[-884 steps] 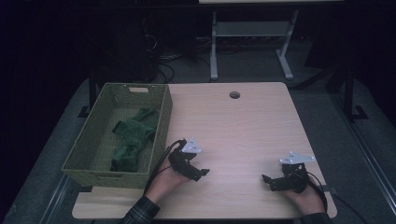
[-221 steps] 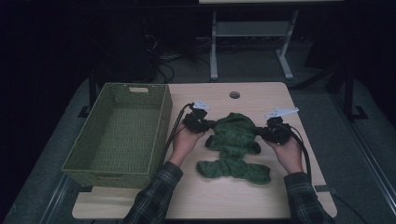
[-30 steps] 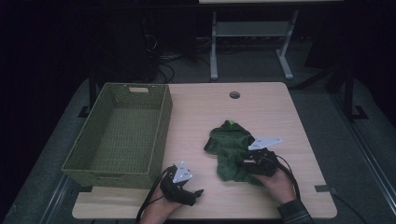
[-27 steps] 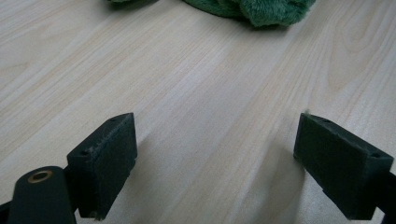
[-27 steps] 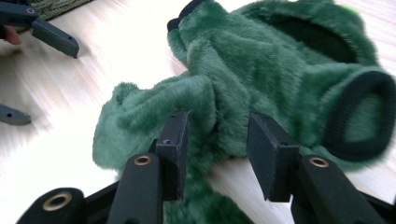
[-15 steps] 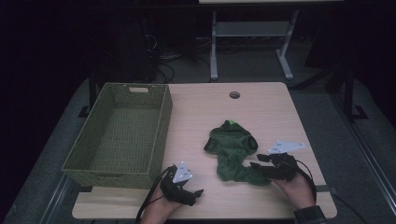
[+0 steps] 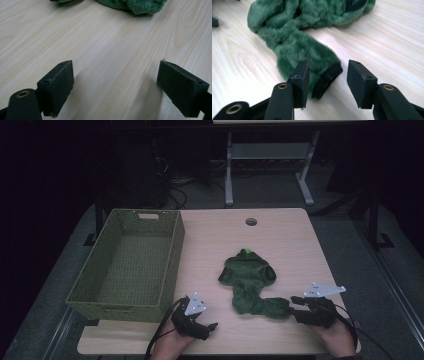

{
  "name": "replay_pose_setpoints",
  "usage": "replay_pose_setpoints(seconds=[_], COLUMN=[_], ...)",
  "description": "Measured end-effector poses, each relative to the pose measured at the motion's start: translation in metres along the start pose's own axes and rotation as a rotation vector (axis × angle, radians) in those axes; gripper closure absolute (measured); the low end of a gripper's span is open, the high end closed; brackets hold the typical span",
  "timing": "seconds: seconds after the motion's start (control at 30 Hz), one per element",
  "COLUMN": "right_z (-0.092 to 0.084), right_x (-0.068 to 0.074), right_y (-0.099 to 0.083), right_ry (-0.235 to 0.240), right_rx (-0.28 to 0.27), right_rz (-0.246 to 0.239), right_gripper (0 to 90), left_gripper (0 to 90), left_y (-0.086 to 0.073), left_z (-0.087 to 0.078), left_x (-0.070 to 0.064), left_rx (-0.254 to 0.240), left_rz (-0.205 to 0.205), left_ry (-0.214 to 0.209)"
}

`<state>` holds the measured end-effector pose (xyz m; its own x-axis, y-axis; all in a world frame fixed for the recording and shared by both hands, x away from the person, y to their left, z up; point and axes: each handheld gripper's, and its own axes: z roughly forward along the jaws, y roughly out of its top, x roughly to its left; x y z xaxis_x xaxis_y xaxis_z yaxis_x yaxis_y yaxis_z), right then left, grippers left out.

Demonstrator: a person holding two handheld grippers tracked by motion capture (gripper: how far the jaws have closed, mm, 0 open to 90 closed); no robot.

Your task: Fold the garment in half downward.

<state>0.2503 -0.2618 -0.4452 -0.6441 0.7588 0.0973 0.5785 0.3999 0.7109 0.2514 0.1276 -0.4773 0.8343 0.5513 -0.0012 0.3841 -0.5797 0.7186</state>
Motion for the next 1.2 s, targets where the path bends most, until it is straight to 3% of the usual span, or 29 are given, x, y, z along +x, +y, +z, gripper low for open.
replay_pose_setpoints(seconds=[0.3,0.53,0.67,0.73,1.03,1.2], right_z=[-0.003,0.006,0.010,0.009,-0.008,-0.021], right_x=[0.002,0.005,0.005,0.005,0.000,0.001], right_y=[-0.018,-0.017,-0.019,-0.019,-0.023,-0.021], right_ry=[0.027,0.062,0.078,0.082,0.085,0.104], right_rx=[0.020,0.056,0.083,0.085,0.064,-0.005], right_rz=[0.010,0.012,0.015,0.010,0.031,0.010], right_gripper=[53.7,56.2,75.4,80.6,82.8,82.8], left_gripper=[13.4,13.3,13.3,13.3,13.3,13.3], left_y=[0.000,0.000,0.000,0.000,0.000,0.000], left_z=[0.000,0.000,0.000,0.000,0.000,0.000], left_x=[0.000,0.000,0.000,0.000,0.000,0.000], left_rx=[0.000,0.001,0.000,0.000,0.001,0.000], left_rz=[0.000,0.000,0.000,0.000,0.000,0.001], left_ry=[0.000,0.000,-0.001,-0.001,-0.001,-0.002])
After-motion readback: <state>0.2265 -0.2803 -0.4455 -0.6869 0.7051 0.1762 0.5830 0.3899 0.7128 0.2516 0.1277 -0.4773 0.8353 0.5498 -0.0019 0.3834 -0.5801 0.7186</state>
